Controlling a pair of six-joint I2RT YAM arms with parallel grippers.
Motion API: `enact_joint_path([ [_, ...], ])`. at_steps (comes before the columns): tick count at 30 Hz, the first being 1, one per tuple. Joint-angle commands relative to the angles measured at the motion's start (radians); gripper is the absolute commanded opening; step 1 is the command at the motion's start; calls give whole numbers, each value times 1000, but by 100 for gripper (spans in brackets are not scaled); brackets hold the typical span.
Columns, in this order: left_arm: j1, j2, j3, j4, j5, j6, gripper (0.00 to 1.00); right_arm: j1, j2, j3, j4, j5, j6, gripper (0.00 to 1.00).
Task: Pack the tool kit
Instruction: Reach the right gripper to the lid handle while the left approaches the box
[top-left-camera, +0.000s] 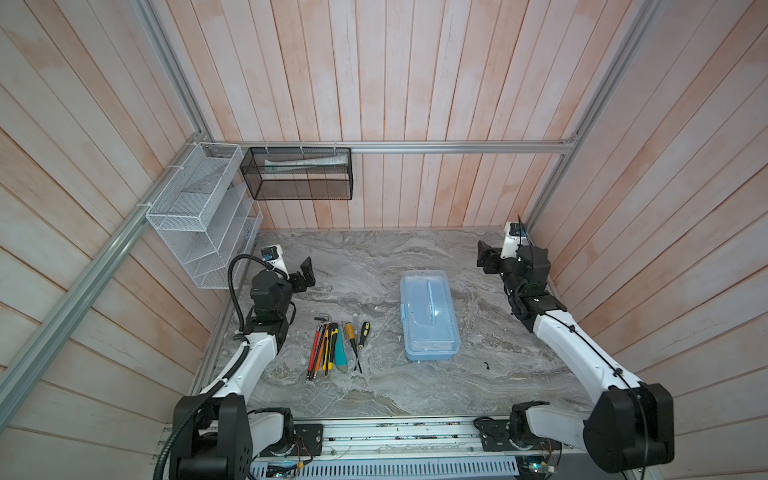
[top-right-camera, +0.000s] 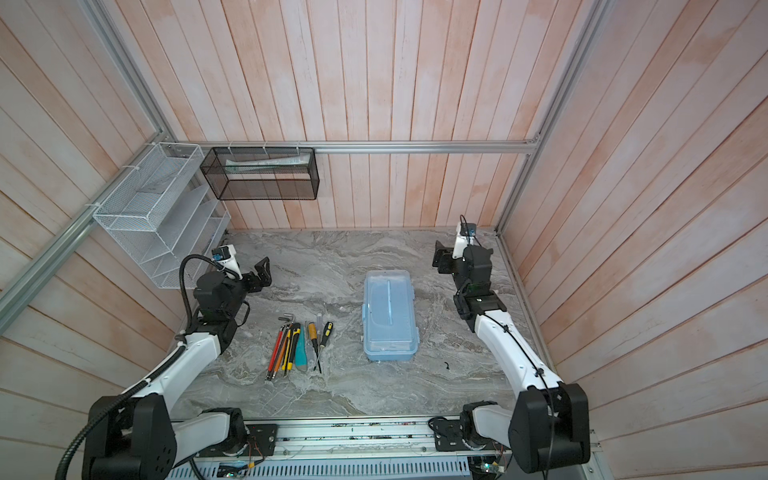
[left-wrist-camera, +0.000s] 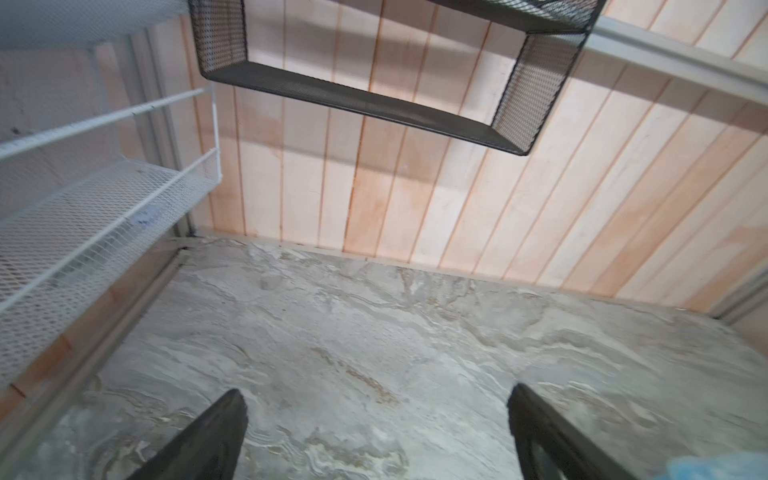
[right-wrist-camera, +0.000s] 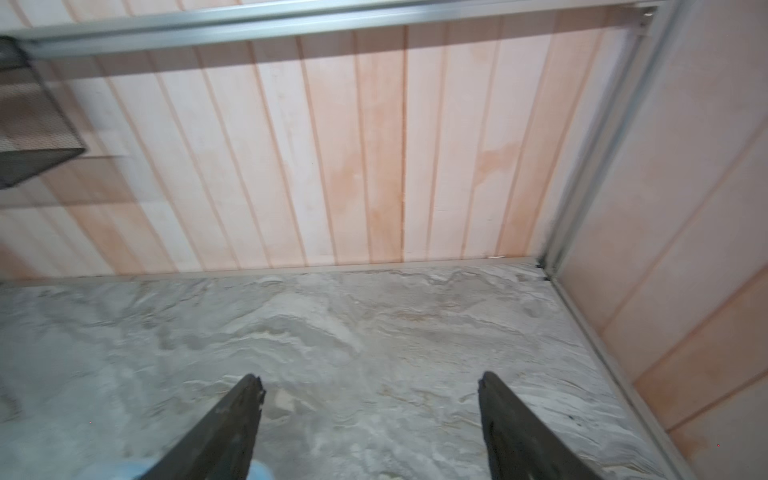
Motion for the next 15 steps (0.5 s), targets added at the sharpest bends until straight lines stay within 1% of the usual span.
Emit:
enact_joint_path([
  [1,-34,-18,-18,-242,176,-132,100,91,-16,113,-479,-89,109,77],
  [2,-47,-25,-28,-255,207,-143,100,134,-15,153,-539,-90,129,76],
  [5,-78,-46,-65,-270,274,-173,100,268,16,255,-670,-44,193,73],
  [7,-93,-55,-81,-273,302,-194,100,341,63,323,-756,-21,229,71],
  [9,-108,-62,-90,-277,321,-206,100,409,130,398,-857,42,257,70],
  [12,-141,-64,-86,-293,310,-204,100,456,214,475,-978,107,286,68],
  [15,-168,-63,-100,-263,309,-207,100,478,267,496,-1004,118,306,66],
])
